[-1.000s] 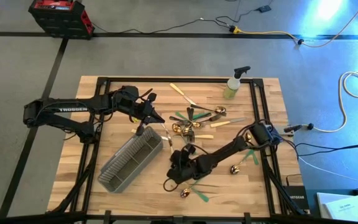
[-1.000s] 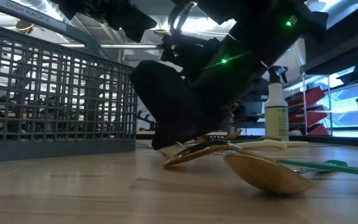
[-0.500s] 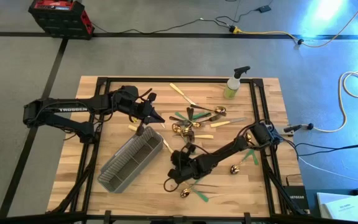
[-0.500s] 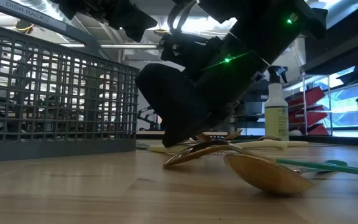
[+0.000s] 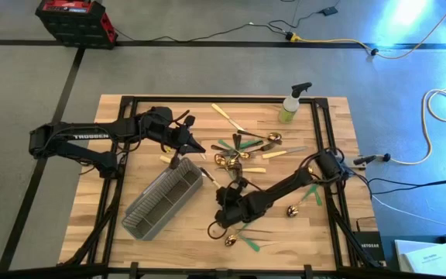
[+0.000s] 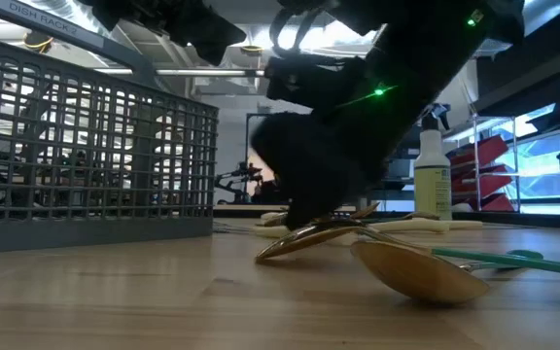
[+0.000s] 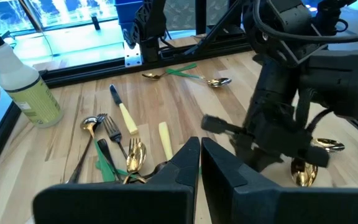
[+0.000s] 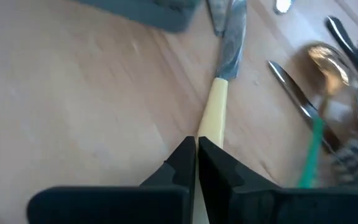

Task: Sort silverware
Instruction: Put the table knife into the silverware tray

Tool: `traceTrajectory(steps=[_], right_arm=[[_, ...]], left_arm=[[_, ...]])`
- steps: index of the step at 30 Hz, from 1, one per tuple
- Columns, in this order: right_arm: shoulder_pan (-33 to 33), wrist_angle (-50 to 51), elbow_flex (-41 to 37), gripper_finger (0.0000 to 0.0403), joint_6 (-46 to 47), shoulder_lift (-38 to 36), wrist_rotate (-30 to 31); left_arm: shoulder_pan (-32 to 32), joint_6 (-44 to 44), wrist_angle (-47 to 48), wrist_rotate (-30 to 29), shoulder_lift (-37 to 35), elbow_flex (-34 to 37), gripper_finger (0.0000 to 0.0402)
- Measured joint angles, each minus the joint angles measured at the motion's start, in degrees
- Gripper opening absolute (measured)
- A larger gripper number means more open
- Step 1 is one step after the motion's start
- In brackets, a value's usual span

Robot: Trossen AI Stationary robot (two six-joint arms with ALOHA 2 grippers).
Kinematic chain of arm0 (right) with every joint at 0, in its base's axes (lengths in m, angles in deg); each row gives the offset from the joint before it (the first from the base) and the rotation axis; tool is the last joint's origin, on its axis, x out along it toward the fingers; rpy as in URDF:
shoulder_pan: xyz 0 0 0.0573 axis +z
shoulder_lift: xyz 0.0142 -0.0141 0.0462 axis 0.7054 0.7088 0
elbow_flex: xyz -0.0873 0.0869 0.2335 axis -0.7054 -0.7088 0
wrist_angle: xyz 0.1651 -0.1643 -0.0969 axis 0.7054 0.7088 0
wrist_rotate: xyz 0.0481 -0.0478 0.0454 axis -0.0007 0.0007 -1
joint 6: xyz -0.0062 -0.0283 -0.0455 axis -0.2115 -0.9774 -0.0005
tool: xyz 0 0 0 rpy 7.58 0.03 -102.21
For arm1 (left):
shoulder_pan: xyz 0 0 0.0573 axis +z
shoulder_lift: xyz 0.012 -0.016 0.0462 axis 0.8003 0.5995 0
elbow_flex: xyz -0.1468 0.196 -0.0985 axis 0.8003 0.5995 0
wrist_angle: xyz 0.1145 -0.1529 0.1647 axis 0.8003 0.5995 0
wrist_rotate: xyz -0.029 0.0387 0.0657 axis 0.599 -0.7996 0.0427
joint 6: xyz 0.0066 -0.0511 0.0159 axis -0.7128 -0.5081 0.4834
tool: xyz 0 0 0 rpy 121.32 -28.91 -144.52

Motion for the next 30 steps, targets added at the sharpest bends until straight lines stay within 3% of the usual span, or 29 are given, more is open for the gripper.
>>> traceTrajectory(steps=[11, 21, 25, 30], right_arm=[[0.0, 4.7, -0.1, 0.0000, 0.7, -4.7, -0.9], [-2.5, 4.4, 0.1, 0.0007, -0.8, -8.3, -14.9], [-3.7, 4.5, 0.1, 0.0046, -1.1, -10.5, -17.5], [-4.3, 4.3, 0.2, 0.0140, 2.6, -11.8, -19.3]], left_arm=[[0.0, 0.2, -0.1, 0.0, 0.0, 0.0, 0.0000], [0.0, 0.0, -0.1, 0.0, 0.0, 0.0, 0.0000], [0.0, 0.0, -0.1, 0.0, 0.0, 0.0, 0.0000], [0.0, 0.2, -0.1, 0.0, -0.1, 0.0, 0.0000]])
